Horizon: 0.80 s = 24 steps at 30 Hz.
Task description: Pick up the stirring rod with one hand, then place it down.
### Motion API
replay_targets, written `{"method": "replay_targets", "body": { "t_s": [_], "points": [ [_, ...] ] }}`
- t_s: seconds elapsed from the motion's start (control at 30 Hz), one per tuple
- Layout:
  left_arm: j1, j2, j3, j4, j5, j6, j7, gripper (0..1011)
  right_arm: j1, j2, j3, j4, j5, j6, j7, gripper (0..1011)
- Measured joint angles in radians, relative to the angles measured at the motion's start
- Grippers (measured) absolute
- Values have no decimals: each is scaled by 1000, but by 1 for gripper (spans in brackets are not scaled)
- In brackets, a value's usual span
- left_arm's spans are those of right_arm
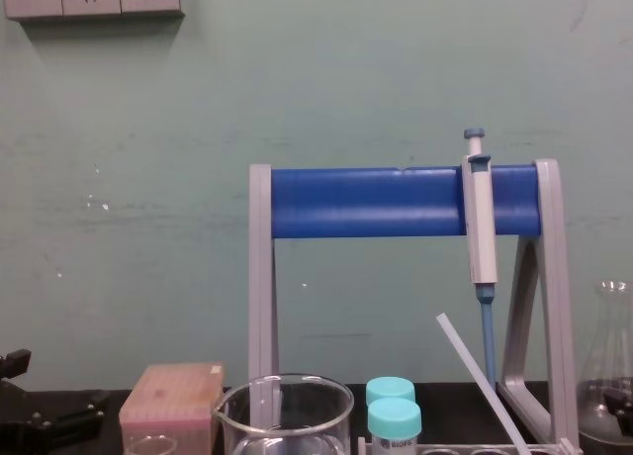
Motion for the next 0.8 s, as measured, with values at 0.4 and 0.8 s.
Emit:
{"method": "replay_targets", "body": {
  "t_s": [0.4, 0.8],
  "points": [
    [0, 0, 0, 0, 0, 0, 0, 1000, 0, 0, 0, 0, 0, 0, 0, 1000],
    [0, 0, 0, 0, 0, 0, 0, 1000, 0, 0, 0, 0, 0, 0, 0, 1000]
  ]
}}
